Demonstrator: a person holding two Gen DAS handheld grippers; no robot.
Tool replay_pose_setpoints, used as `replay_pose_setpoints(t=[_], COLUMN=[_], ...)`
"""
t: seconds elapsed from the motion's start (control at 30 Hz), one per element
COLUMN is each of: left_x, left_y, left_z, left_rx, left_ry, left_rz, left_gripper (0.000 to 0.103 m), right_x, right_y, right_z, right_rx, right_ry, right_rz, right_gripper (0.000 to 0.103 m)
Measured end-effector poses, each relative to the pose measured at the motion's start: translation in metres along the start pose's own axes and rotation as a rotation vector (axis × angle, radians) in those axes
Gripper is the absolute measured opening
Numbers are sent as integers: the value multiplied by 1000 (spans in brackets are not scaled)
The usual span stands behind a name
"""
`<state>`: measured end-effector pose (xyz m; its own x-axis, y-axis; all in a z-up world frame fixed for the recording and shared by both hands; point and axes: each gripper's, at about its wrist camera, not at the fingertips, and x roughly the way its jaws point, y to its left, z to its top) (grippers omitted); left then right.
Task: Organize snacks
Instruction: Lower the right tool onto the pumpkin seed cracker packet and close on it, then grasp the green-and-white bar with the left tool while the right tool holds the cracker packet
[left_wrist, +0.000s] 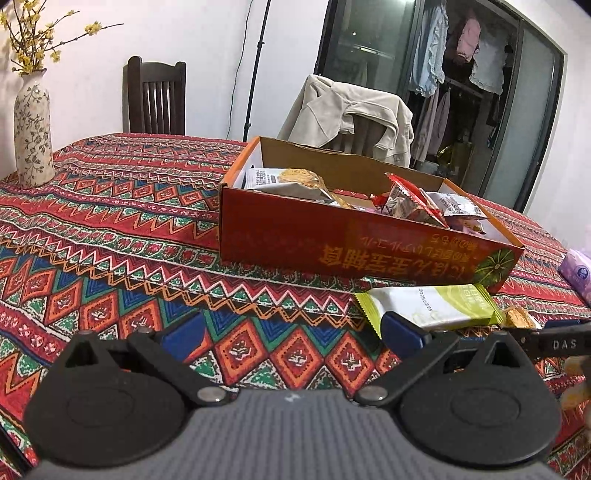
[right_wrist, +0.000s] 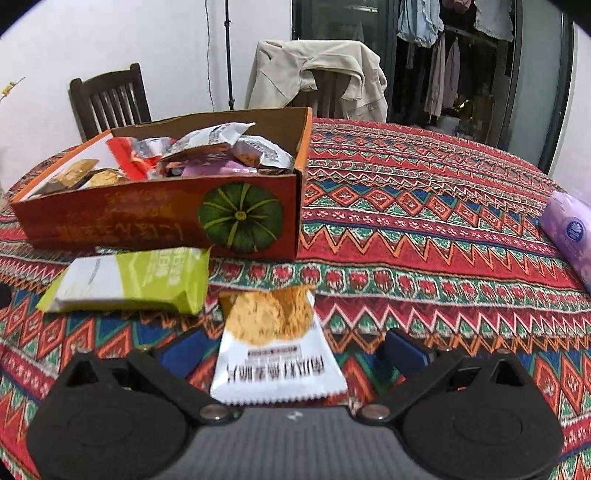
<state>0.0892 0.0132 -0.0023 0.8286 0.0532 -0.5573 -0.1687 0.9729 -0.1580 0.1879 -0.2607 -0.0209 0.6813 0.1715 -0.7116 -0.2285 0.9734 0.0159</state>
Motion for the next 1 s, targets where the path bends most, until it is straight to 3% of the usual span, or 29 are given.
replay_pose_setpoints(t=[0.27, 0.33, 0.4, 0.73, 1.0], left_x=[0, 1, 1, -1, 17], left_y=[0, 1, 0, -23, -76], left_z=[-1, -1, -1, 8, 24], left_rx=[-5, -6, -4, 43, 85], left_ry=[0, 1, 3, -2, 25], left_rz=[11, 15, 21, 57, 44], left_gripper=[103, 103, 103, 103, 103], right_x=[3, -1, -6, -27, -35], right_y=[-4, -5, -7, -16, -31], right_z=[4, 1, -1, -10, -9], right_rx=[-35, -39, -36, 13, 88], right_ry=[-16, -58, -94, -206, -263], right_rz=[49, 56, 69, 79, 50], right_gripper=[102, 85, 47, 46, 46])
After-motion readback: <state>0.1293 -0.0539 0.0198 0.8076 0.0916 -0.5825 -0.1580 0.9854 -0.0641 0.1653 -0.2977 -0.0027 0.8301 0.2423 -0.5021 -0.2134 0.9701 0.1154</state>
